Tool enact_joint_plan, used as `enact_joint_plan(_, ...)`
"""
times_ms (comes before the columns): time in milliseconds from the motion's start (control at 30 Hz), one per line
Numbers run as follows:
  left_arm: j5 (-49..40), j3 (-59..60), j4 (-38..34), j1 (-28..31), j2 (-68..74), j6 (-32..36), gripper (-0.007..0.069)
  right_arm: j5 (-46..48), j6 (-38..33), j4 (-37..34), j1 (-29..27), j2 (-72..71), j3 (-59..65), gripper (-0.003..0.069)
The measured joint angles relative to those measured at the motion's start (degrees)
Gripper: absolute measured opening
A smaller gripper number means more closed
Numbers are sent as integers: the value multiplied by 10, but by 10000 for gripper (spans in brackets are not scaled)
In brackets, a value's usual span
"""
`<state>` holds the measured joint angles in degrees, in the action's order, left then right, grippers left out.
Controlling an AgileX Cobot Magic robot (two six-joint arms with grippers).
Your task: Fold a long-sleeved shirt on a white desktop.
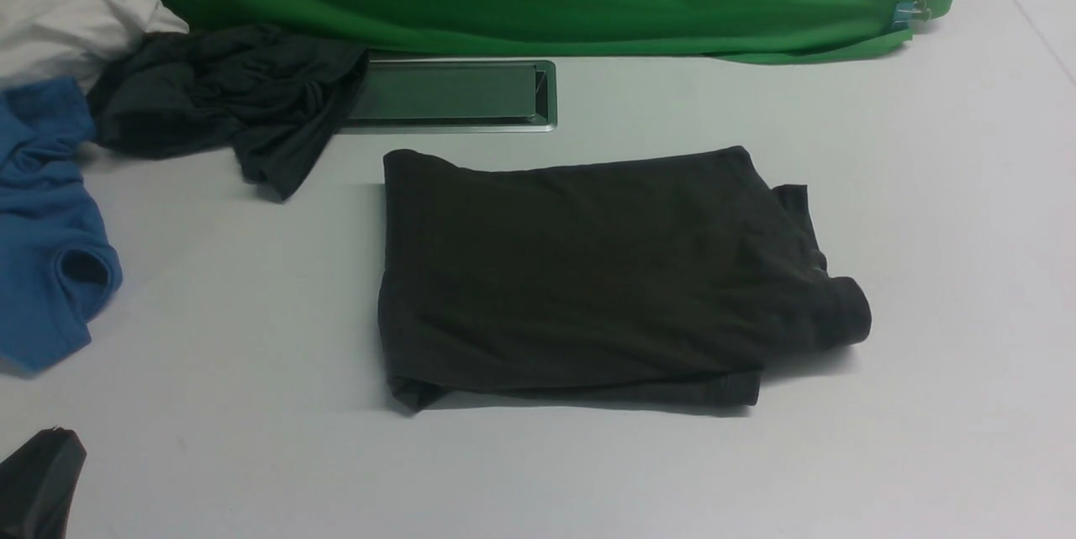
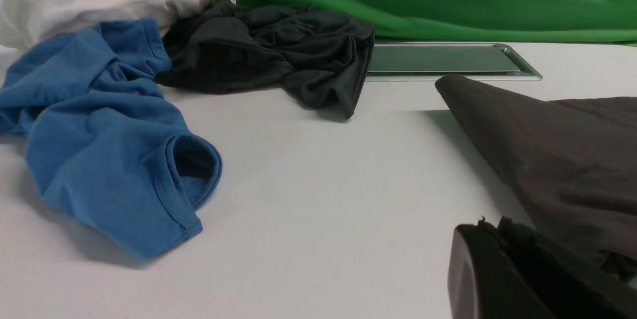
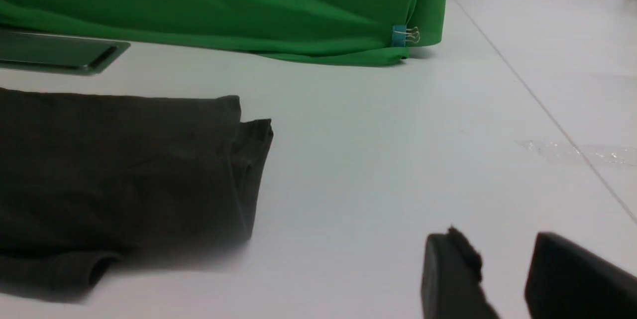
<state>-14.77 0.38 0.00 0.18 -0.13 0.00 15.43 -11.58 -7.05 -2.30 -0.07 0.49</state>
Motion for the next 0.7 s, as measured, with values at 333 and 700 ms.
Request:
enact_joint_plan(333,0,0,0,0,0,0,20,-4,0,0,0,0,0,238)
enact_joint_plan(700,0,0,0,0,0,0,20,-4,0,0,-1,0,0,238)
